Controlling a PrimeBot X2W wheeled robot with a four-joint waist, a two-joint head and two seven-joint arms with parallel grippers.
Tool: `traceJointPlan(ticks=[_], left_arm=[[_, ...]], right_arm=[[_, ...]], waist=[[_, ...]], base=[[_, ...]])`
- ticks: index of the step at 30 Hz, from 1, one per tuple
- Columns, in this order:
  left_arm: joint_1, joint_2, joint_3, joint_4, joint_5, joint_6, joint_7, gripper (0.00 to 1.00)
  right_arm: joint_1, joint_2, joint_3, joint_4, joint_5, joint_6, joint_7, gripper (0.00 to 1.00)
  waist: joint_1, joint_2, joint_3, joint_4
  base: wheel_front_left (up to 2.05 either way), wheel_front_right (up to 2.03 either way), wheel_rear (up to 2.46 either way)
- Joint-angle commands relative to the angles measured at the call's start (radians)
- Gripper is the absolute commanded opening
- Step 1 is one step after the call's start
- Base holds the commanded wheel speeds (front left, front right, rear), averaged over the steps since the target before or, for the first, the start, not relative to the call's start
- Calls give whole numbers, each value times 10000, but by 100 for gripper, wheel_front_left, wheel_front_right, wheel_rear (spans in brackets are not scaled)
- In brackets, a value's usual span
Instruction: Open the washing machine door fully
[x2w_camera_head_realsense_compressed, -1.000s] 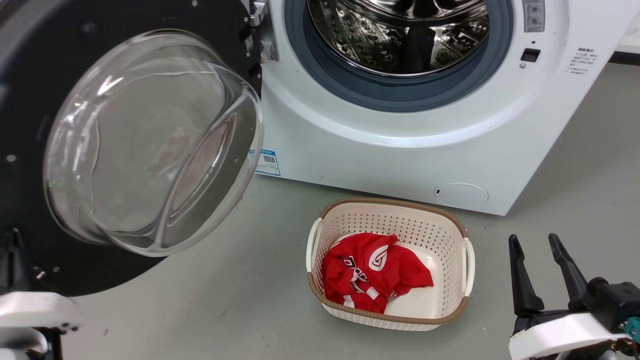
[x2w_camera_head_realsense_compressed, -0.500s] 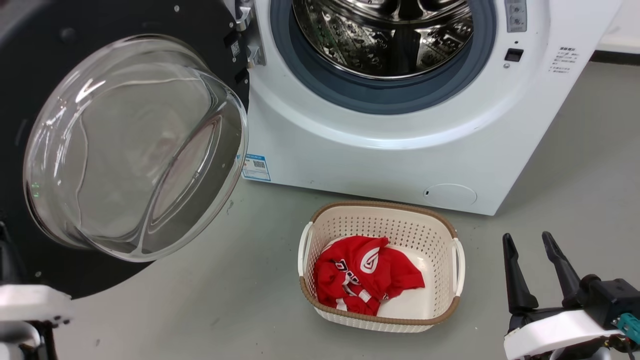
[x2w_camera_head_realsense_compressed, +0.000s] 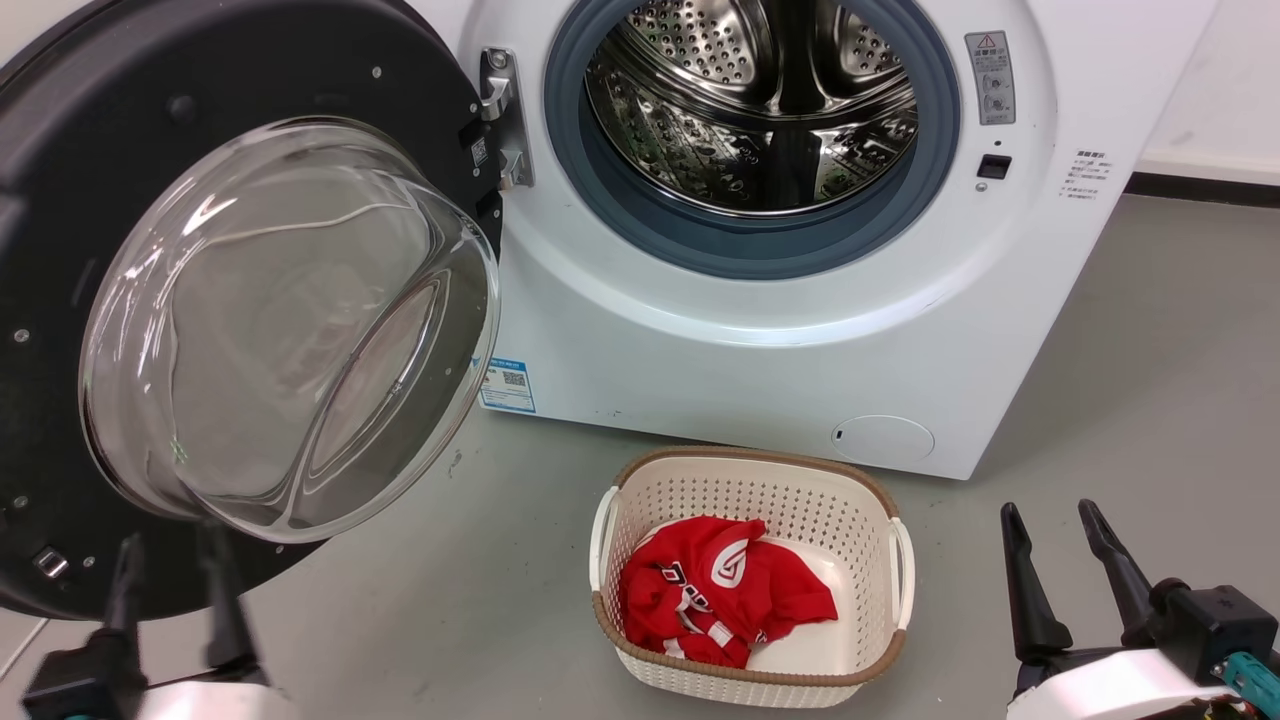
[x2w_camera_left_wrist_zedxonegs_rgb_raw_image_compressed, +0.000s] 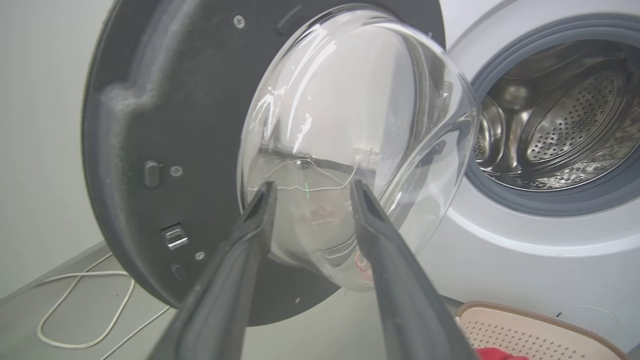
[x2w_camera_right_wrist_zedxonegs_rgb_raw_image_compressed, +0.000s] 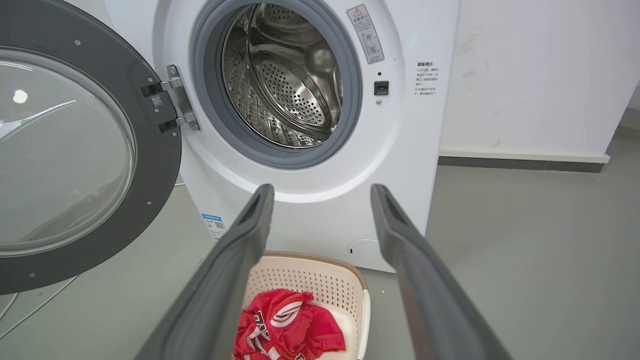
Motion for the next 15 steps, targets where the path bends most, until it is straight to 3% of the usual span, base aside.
traceJointPlan(ticks=[1, 15], left_arm=[[70, -144, -137, -180, 134, -46, -20, 100], [-771, -945, -1525, -142, 984, -735, -20, 100]], right_arm=[[86, 19, -26, -36, -20, -5, 37, 100], [-8, 18, -227, -431, -613, -5, 268, 100]], waist=[[0, 0, -35, 7], [0, 0, -206, -918]], base=[[0, 0, 0], [0, 0, 0]])
